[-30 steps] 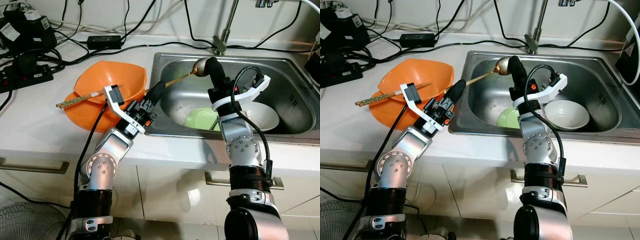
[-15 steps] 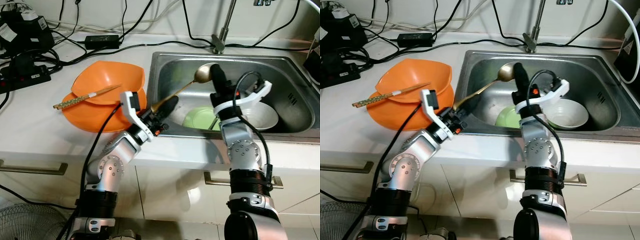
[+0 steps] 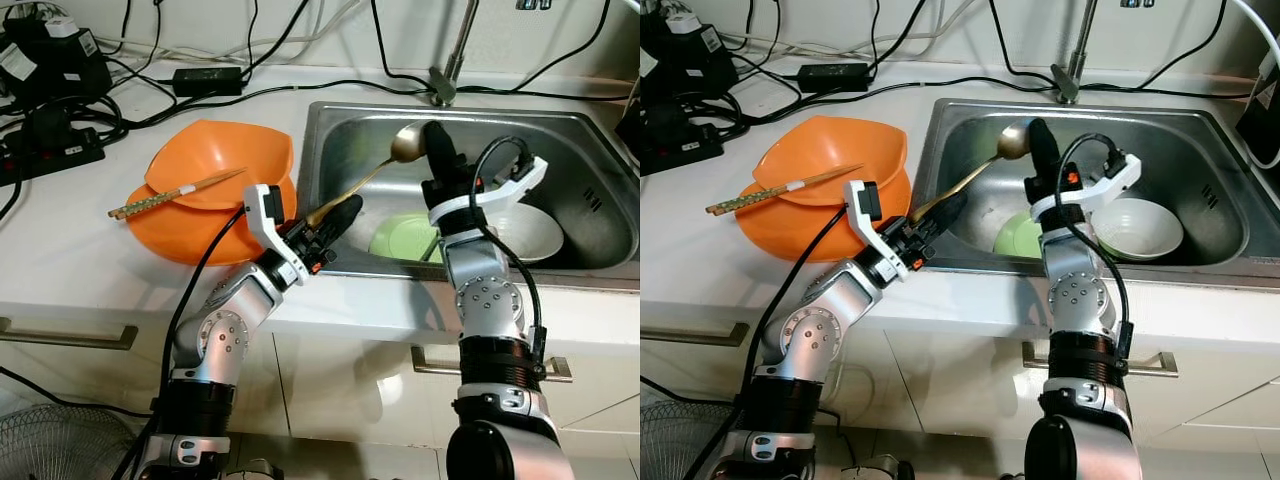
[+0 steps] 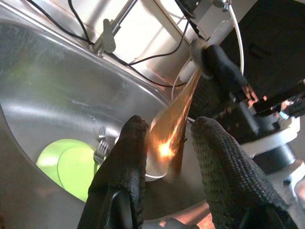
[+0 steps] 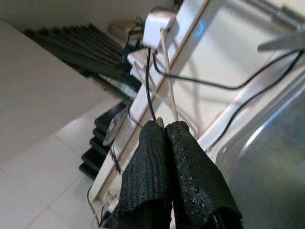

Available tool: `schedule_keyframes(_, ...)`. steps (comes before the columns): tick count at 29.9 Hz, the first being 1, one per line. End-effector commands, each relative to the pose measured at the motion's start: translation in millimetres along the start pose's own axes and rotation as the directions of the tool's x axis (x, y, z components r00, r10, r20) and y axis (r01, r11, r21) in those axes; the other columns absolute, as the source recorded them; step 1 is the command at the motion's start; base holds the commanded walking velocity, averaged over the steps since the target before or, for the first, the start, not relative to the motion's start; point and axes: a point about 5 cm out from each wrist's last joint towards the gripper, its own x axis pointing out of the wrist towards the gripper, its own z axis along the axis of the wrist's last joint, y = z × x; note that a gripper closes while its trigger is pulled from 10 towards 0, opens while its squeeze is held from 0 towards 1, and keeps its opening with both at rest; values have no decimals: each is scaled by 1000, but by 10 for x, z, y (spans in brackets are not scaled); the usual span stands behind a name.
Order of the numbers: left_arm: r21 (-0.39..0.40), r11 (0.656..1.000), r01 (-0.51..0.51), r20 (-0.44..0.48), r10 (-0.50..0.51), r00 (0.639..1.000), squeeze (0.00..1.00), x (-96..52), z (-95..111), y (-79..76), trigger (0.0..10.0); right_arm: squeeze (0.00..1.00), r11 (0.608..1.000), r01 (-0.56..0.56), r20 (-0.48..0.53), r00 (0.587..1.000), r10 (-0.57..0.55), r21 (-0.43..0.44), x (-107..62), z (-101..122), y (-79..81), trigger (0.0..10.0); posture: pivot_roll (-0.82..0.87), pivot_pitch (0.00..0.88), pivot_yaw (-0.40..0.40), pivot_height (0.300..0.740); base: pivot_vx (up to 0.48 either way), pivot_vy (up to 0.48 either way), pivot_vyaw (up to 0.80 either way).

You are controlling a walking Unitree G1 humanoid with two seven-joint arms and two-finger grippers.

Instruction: Kitchen organization

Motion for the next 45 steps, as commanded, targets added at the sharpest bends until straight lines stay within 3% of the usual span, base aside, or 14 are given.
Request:
schedule_keyframes(1,16,1000,-8,-26,8,1000,0,-23,-30,7,10000,0,1000,8,52,999,-8,8,49,105,25,0,99,46,21,740,0,0,0)
schedule_keyframes(8,49,999,-15,-50,17,999,0,-28,-52,13,10000,0,989,120,167,980,-105,-84,122,405,-63,0,96,46,21,740,0,0,0)
schedule_keyframes(9,84,996,-32,-62,37,997,0,-28,-56,24,10000,0,973,172,193,971,-141,-157,128,471,-107,3765,95,47,21,740,0,0,0)
schedule_keyframes(10,84,996,-32,-62,37,997,0,-28,-56,24,10000,0,973,172,193,971,-141,-157,128,471,-107,3765,95,47,21,740,0,0,0)
schedule_keyframes(11,108,993,-43,-67,51,996,0,-23,-45,29,10000,0,958,189,200,969,-146,-215,132,504,-120,10000,97,47,20,740,0,0,0)
schedule_keyframes(15,211,974,-87,-81,106,991,0,-7,21,62,10000,0,887,222,199,968,-151,-405,151,565,-145,10000,99,46,18,740,0,0,0)
schedule_keyframes(17,311,946,-89,-107,129,986,0,-6,42,73,10000,0,824,225,182,972,-150,-520,167,557,-156,10000,100,43,16,740,0,0,0)
schedule_keyframes(18,370,924,-94,-123,149,981,0,-4,48,83,10000,0,751,211,157,977,-143,-626,181,521,-157,10000,100,41,16,740,0,0,0)
schedule_keyframes(19,370,924,-94,-123,149,981,0,-4,48,83,10000,0,751,211,157,977,-143,-626,181,521,-157,10000,100,41,16,740,0,0,0)
schedule_keyframes(21,412,906,-94,-121,156,980,0,2,75,79,10000,0,678,165,115,986,-118,-717,201,441,-138,10000,103,41,14,740,0,0,0)
schedule_keyframes(24,434,896,-90,-120,157,980,0,11,103,58,10000,0,653,151,105,988,-110,-742,209,406,-138,10000,104,40,12,740,0,0,0)
schedule_keyframes(28,496,866,-57,-132,140,981,0,36,131,-44,10000,0,556,95,34,992,-118,-826,200,227,-181,10000,108,43,10,740,0,0,0)
schedule_keyframes(38,536,843,-42,-152,145,978,0,35,83,-76,10000,0,443,-3,-98,977,-192,-897,94,-37,-364,10000,116,38,2,740,0,0,0)
schedule_keyframes(45,538,842,-34,-156,140,978,0,35,67,-93,10000,0,446,-47,-151,968,-201,-894,41,-185,-398,10000,114,35,0,740,0,0,0)
